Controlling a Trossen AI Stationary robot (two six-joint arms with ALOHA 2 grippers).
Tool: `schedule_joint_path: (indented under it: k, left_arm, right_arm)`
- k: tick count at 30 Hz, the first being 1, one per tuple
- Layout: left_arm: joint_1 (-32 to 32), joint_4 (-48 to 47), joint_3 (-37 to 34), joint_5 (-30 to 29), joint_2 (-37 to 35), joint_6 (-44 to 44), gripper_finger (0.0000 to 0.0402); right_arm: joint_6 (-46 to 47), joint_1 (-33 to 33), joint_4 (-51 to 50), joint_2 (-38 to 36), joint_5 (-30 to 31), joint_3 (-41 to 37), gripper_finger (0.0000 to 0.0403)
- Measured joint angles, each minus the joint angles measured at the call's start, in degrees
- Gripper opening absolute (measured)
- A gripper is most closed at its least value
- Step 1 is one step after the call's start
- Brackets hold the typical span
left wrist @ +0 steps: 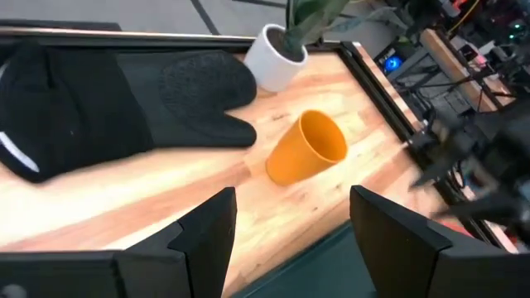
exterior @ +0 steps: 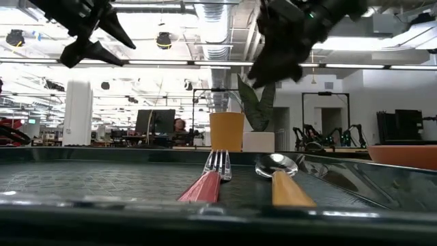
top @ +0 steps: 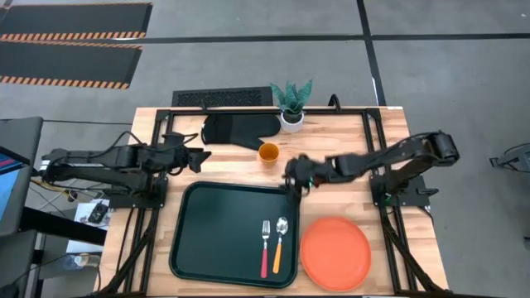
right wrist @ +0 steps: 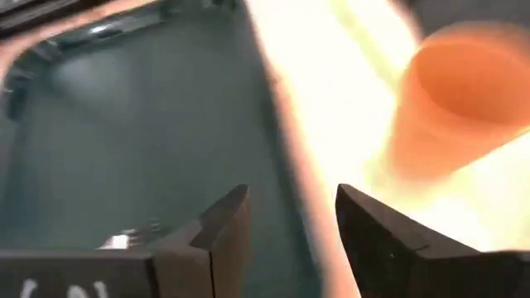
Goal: Pick and place plate/cup/fork/spoon on tray
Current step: Put the orange cup on the top left of the serving tray
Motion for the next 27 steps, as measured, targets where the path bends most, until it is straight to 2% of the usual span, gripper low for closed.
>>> schedule_joint_path:
  k: [6, 11, 17, 27]
  left_arm:
    - [0.0, 3.5, 0.0, 0.4, -0.2, 1.5, 0.0219]
    - [0.0, 3.7, 0.0, 0.6, -0.8, 1.8, 0.0219]
    - [0.0, 3.9, 0.0, 0.4, -3.5, 1.8, 0.0219]
    - [0.0, 3.3, -0.1, -2.7, -10.5, 1.8, 0.0219]
  right_arm:
    - [-19.5, -7.7, -9.4, 0.6, 1.0, 11.0, 0.0233]
    - [-30.9, -12.6, -11.5, 5.1, -4.1, 16.5, 0.0245]
    - [-34.2, -15.2, -12.9, 13.0, -9.4, 21.4, 0.0245]
    - [-34.9, -14.9, -14.3, 22.2, -9.7, 24.8, 0.0244]
